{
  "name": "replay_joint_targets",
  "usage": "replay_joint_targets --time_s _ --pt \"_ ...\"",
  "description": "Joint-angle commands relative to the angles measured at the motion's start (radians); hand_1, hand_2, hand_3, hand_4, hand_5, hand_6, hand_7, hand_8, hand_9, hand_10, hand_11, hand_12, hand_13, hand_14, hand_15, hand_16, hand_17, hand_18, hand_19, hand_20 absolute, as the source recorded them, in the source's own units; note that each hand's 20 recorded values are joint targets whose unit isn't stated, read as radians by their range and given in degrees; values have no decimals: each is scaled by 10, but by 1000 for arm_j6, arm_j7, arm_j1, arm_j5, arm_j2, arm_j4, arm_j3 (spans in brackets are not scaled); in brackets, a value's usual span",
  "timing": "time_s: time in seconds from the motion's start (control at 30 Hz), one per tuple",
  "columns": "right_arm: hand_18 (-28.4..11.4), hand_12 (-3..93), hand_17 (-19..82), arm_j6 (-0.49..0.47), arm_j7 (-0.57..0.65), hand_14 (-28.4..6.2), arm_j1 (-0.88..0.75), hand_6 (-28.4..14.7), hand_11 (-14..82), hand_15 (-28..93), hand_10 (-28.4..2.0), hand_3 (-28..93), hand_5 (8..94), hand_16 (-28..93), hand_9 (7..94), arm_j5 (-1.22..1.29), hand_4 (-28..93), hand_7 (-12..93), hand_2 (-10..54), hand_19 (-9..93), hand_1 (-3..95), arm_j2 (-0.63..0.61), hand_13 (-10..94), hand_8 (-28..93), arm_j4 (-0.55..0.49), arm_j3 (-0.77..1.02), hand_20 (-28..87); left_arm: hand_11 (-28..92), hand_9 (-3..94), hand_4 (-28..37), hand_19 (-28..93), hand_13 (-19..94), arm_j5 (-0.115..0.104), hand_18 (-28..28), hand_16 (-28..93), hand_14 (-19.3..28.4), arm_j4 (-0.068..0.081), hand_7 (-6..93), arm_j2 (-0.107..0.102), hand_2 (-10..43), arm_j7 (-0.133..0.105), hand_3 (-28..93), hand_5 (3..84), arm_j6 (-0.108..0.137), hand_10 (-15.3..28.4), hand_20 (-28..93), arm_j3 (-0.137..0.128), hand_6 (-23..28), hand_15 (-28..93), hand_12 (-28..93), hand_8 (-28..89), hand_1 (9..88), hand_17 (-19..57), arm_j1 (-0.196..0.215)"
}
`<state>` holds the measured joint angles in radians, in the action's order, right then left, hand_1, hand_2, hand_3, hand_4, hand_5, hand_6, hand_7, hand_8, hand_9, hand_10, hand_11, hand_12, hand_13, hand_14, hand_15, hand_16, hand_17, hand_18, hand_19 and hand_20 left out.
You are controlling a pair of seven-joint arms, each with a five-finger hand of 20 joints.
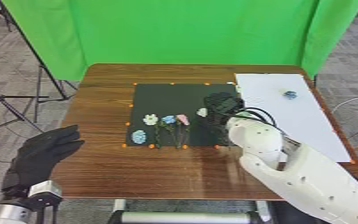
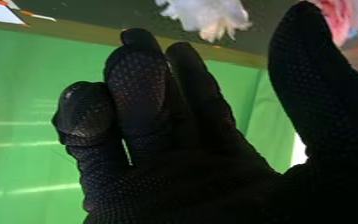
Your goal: Arrange flowers
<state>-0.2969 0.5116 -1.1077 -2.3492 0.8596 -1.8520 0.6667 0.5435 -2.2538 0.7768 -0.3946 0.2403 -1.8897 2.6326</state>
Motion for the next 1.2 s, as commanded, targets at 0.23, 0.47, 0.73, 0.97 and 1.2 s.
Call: replay_joint_targets --time_s 0.23,0.47,0.73,0.97,1.2 --pt "-198 174 464 23 51 -126 56 -114 189 782 -219 830 487 175 531 84 -242 115 -53 932 283 -87 636 -76 -2 70 321 325 397 -145 611 278 -12 243 -146 284 -10 170 -9 44 -9 815 484 17 226 97 2 141 628 93 -94 283 -92 13" --pt "-193 172 459 17 52 -124 126 -108 182 783 -213 833 487 172 527 46 -238 121 -37 932 279 -136 636 -78 99 77 303 323 397 -145 609 278 -18 243 -144 284 -15 170 -20 45 -31 815 484 27 225 101 8 141 626 96 -92 282 -92 16" --pt "-188 170 455 -47 117 -119 156 -102 168 786 -208 838 481 171 507 19 -244 133 -37 932 285 -146 631 -81 204 79 289 323 397 -145 608 278 -12 243 -143 284 -15 171 -22 46 -26 815 484 18 224 104 17 140 626 97 -93 282 -91 -4" --pt "-186 169 454 -92 182 -117 147 -100 152 787 -208 840 469 170 493 22 -248 134 -38 932 287 -155 628 -83 268 101 281 323 397 -146 607 278 -18 242 -143 284 -15 172 -23 46 -39 816 484 18 224 107 18 140 627 98 -94 281 -91 0" --pt "-185 169 454 -95 188 -116 148 -97 147 789 -207 857 466 166 490 -3 -246 139 -35 932 294 -141 629 -85 343 121 277 323 397 -146 606 278 -16 242 -143 284 -12 173 -16 46 -32 816 483 9 223 109 21 139 627 98 -94 280 -91 -12"
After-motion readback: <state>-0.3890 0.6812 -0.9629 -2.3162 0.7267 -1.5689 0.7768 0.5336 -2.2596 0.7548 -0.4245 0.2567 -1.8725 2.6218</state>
